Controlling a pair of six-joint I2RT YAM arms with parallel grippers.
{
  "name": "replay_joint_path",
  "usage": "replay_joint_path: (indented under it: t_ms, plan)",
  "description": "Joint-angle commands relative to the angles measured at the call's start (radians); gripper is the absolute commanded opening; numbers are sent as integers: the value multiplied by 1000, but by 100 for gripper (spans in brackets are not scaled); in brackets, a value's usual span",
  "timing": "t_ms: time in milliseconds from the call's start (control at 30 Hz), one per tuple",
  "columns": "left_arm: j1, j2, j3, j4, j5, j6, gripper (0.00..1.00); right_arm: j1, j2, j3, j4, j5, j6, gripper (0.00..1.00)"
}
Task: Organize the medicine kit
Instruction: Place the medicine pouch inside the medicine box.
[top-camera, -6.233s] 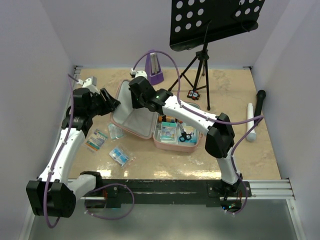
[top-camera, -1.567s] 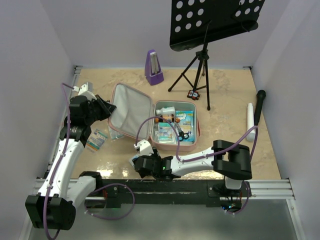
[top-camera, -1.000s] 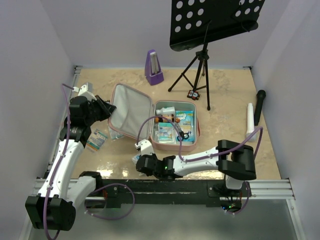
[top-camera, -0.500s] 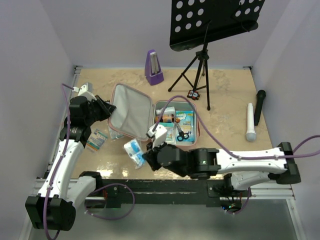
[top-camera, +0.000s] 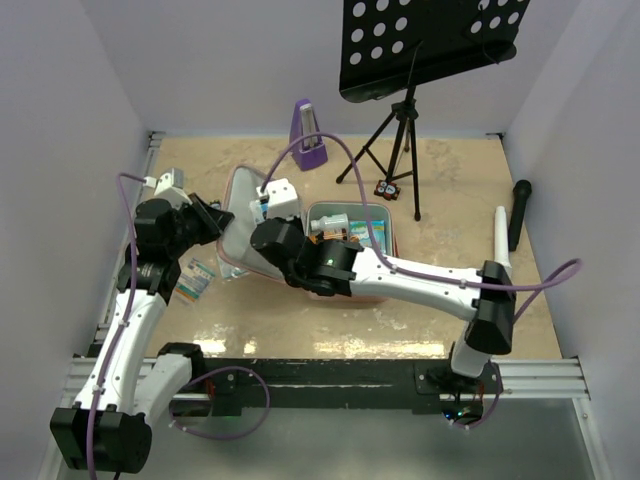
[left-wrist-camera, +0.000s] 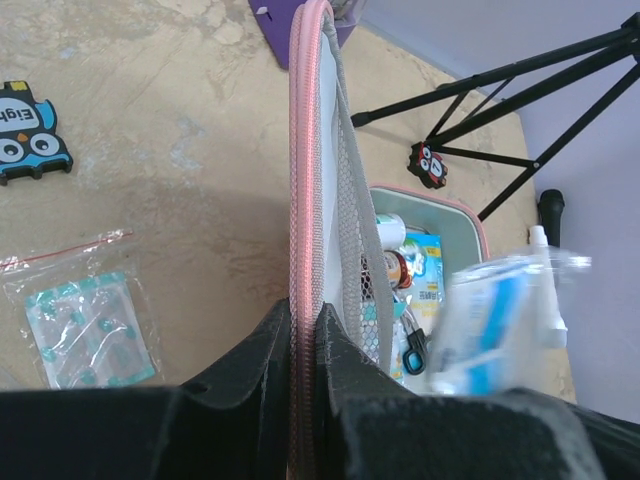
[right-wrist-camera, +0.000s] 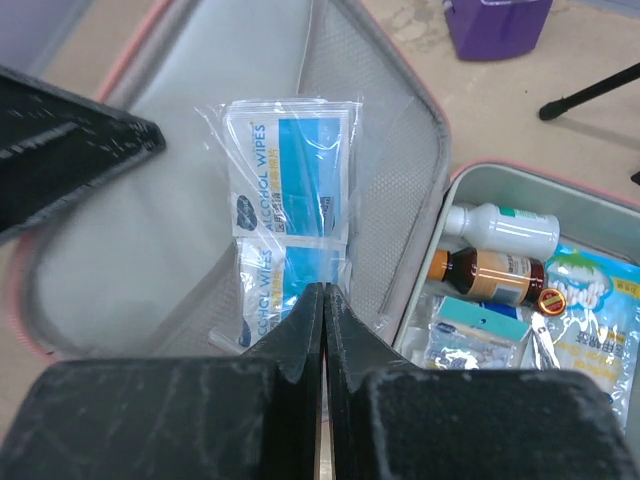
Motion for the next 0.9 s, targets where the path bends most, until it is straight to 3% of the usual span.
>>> replay_joint_path:
  t_ms: [0, 500, 700, 867]
  plan:
    - [1, -8, 21, 76, 38, -23, 0, -38, 6, 77, 72, -6, -64, 0]
    - [1, -26, 12, 85, 50, -40, 0, -69, 155, 268, 84, -30, -62, 0]
    - [1, -26, 21, 82, 55, -47, 0, -69, 256, 382, -23, 94, -118, 0]
    - [1, -29, 10, 93, 53, -55, 0, -69, 264, 385, -26, 135, -153, 0]
